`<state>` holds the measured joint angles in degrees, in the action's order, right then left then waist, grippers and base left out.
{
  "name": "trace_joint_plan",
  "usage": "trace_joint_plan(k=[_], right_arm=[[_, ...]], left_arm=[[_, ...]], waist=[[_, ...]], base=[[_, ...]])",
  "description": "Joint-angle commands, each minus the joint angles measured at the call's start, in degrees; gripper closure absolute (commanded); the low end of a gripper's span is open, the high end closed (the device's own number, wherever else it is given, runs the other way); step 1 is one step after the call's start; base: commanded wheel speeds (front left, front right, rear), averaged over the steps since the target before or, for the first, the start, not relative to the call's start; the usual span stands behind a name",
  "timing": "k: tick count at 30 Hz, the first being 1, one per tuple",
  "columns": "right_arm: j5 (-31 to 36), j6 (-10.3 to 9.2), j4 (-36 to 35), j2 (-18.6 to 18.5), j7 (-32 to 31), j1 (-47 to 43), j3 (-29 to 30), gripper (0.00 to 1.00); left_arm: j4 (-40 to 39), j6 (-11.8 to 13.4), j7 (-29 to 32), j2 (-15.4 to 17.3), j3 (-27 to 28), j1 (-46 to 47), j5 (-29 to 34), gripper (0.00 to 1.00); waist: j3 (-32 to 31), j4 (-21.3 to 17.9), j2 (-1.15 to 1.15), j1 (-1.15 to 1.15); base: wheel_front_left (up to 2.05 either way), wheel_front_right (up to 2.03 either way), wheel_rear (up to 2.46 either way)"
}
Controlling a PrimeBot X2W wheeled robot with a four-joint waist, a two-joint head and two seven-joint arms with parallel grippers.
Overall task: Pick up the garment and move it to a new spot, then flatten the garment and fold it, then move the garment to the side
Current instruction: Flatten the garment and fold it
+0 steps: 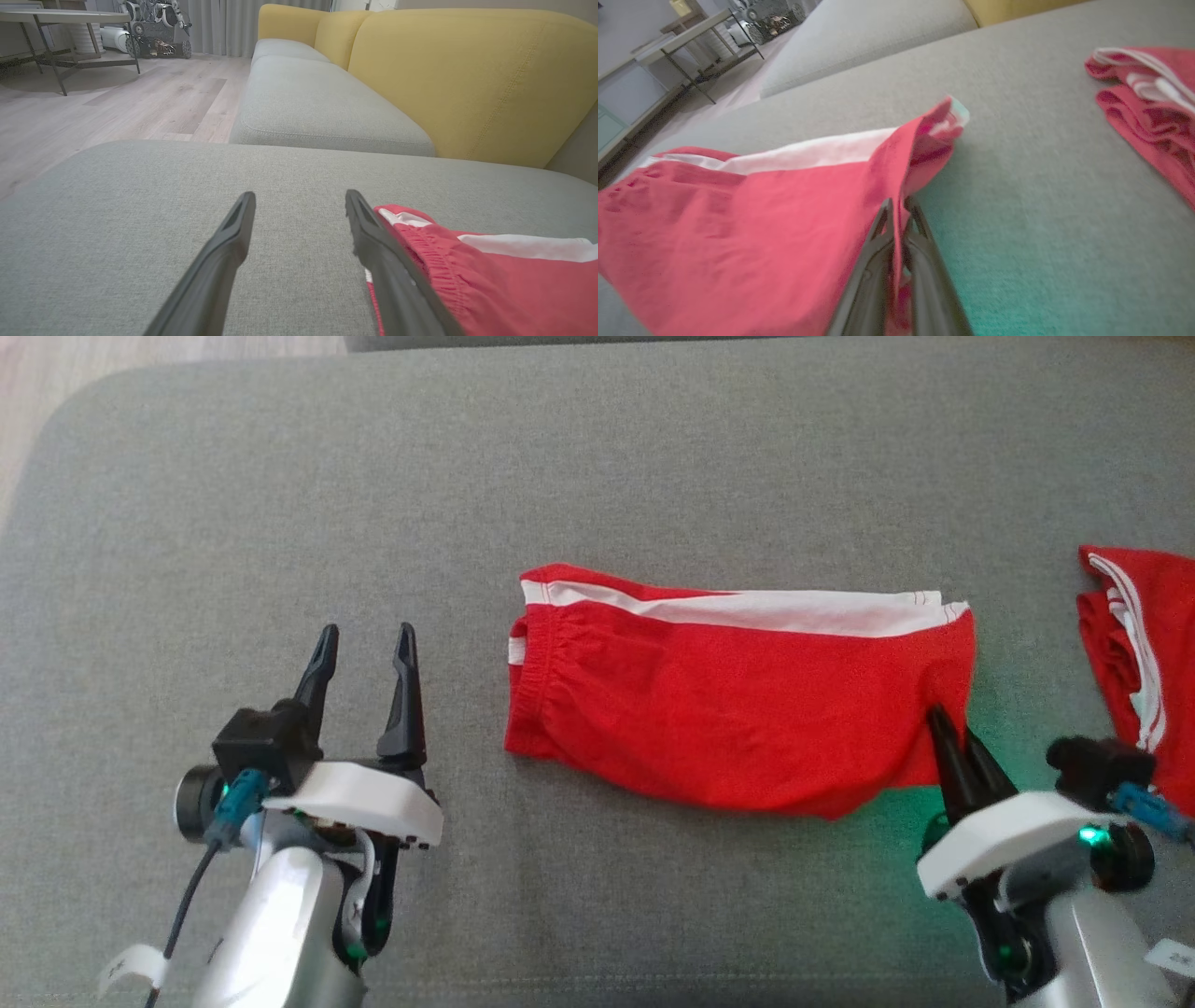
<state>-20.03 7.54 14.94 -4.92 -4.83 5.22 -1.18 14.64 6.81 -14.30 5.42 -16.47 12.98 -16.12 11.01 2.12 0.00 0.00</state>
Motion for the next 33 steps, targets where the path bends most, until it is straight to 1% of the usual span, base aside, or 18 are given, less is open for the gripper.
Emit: trace_joint_plan(k=[1, 5, 8, 10, 14, 17, 21, 26, 27, 28, 29, 33], right_arm=[[0.4, -0.05, -2.8, 0.2, -0.2, 1.3, -1.5, 1.0], [0.8, -0.05, -7.3, 0.6, -3.4, 4.3, -5.0, 1.0], [0.4, -0.05, -8.7, 1.1, -5.5, 7.9, -9.8, 1.0], [-0.6, -0.05, -8.3, 1.4, -6.5, 10.6, -13.6, 1.0], [-3.7, -0.05, -4.5, 1.9, -7.0, 15.9, -20.0, 1.0], [-10.0, -0.05, -0.6, 2.0, -5.8, 18.7, -25.4, 1.0], [-14.6, -0.05, 5.9, 2.0, -3.7, 22.0, -32.1, 1.0], [-16.6, -0.05, 12.0, 2.0, -0.8, 25.0, -38.9, 1.0], [-16.3, -0.05, 12.9, 2.0, -0.3, 25.6, -39.9, 0.92], [-15.7, -0.05, 13.9, 2.0, 0.3, 26.2, -40.7, 0.23], [-15.3, -0.05, 14.7, 2.0, 0.9, 26.7, -41.4, 0.0], [-13.1, -0.05, 15.8, 2.0, 4.5, 28.2, -43.5, 0.0]], left_arm=[[-1.7, 0.1, -0.7, 1.0, 1.4, 0.5, 0.3, 0.0], [-1.4, 0.0, -0.7, 0.9, 1.1, 0.0, 0.0, 0.0], [-1.1, -0.2, -0.7, 0.8, 0.8, -0.2, -0.3, 0.0], [-1.0, -0.3, -0.7, 0.8, 0.4, -0.1, -0.3, 0.0], [-0.9, -0.5, -0.7, 0.6, -0.2, 0.2, -0.3, 0.0], [-0.6, -0.8, -0.6, 0.4, -0.8, 0.7, -0.4, 0.0], [-0.2, -0.9, -0.7, 0.1, -1.5, 1.1, -0.4, 0.0], [0.0, -0.5, -0.7, 0.0, -1.6, 1.1, -0.5, 0.0], [0.0, -0.4, -0.7, 0.0, -1.6, 1.2, -0.5, 0.0], [0.0, -0.4, -0.7, 0.0, -1.6, 1.2, -0.5, 0.0], [0.0, -0.4, -0.7, 0.0, -1.5, 1.3, -0.6, 0.0], [0.1, -0.1, -0.7, 0.3, -1.2, 1.2, -0.7, 0.0]], waist=[[-0.4, 0.1, 0.0, 0.0], [-1.5, 0.4, 0.0, 0.0], [-2.0, 1.1, 0.0, 0.0], [-2.2, 1.8, 0.0, 0.0], [-2.0, 3.9, 0.0, 0.0], [-1.4, 5.7, 0.0, 0.0], [-0.9, 7.6, 0.0, 0.0], [-0.2, 8.4, 0.0, 0.0], [-0.1, 8.4, 0.0, 0.0], [0.0, 8.3, 0.0, 0.0], [0.1, 8.3, 0.0, 0.0], [0.0, 7.4, 0.0, 0.0]], base=[[0.0, 0.0, 0.0], [0.0, 0.0, 0.0], [0.0, 0.0, 0.0], [0.0, 0.0, 0.0], [0.0, 0.0, 0.0], [0.0, 0.0, 0.0], [0.0, 0.0, 0.0], [0.0, 0.0, 0.0], [0.0, 0.0, 0.0], [0.0, 0.0, 0.0], [0.0, 0.0, 0.0], [0.0, 0.0, 0.0]])
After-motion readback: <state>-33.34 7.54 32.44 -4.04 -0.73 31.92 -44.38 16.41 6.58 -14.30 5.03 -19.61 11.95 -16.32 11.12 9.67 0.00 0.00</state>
